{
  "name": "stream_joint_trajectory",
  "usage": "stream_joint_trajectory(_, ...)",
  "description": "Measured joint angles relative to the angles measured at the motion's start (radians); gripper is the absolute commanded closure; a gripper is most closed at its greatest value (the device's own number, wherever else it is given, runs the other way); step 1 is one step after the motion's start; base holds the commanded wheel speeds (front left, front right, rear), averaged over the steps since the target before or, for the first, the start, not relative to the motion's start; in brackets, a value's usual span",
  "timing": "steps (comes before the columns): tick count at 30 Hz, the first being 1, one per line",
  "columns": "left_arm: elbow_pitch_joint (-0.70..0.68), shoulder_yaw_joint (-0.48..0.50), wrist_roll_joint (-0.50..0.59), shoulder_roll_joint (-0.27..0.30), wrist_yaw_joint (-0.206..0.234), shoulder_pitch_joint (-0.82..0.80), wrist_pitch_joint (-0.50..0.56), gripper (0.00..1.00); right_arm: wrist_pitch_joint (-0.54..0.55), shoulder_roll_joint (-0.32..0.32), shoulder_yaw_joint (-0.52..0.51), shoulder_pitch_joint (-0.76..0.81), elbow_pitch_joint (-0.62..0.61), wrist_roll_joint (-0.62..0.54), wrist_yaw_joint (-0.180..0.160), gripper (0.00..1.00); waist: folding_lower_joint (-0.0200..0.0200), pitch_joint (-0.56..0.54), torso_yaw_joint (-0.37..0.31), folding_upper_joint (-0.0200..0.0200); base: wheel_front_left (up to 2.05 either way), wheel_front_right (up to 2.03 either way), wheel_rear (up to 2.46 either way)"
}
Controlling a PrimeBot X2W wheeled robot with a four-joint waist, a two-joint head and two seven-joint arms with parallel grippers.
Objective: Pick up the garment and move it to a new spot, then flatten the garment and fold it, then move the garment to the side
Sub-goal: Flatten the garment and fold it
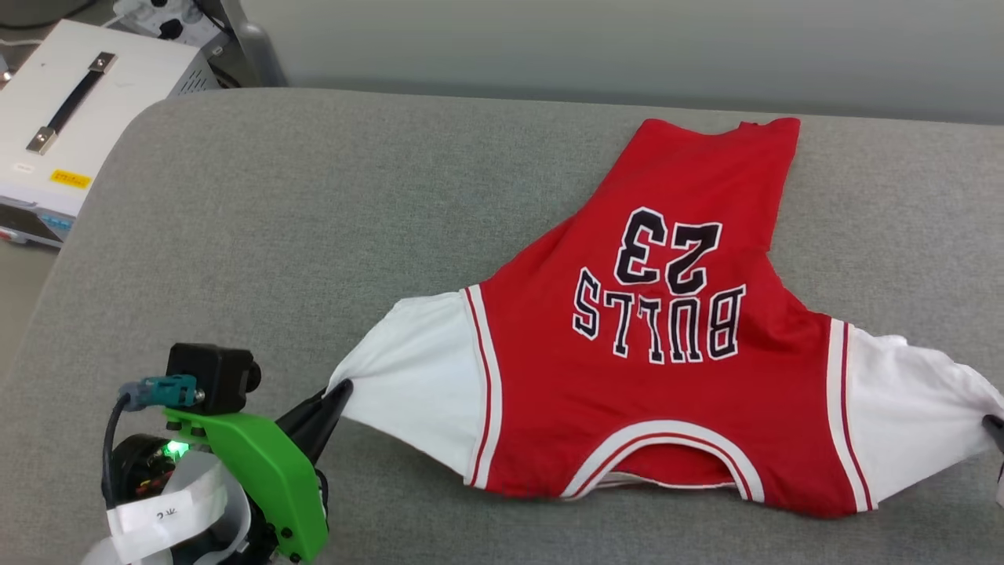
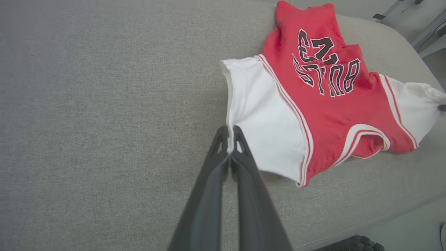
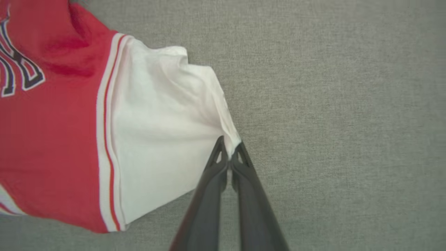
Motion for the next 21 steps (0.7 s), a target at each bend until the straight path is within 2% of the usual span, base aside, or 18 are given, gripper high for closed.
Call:
stream_joint_trajectory(5,-0.032,0.024,-0.018,0.018,0.000,-0.010,0.021,1.00,0.067,-0.029,-0.039,-0.029,-0.099,0.069,0.000,1.00,0.0000,-0.054,-0.014,0.0000,0.00,0.00,0.00)
stream_joint_trajectory(11,-0.086,0.077,-0.020,0.081,0.001,-0.088,0.074,1.00,0.141,-0.076,-0.072,-0.140,-0.193,0.116,0.000,1.00,0.0000,-0.105,-0.036,0.0000,0.00,0.00,0.00)
stream_joint_trajectory(17,-0.107,0.126,-0.061,0.115,-0.003,-0.202,0.104,1.00,0.162,-0.113,-0.065,-0.305,-0.196,0.140,0.000,1.00,0.0000,-0.141,-0.060,0.0000,0.00,0.00,0.00)
stream_joint_trajectory(21,-0.090,0.149,-0.089,0.135,-0.017,-0.278,0.117,1.00,0.179,-0.080,-0.069,-0.412,-0.157,0.167,0.000,1.00,0.0000,-0.155,-0.075,0.0000,0.00,0.00,0.00)
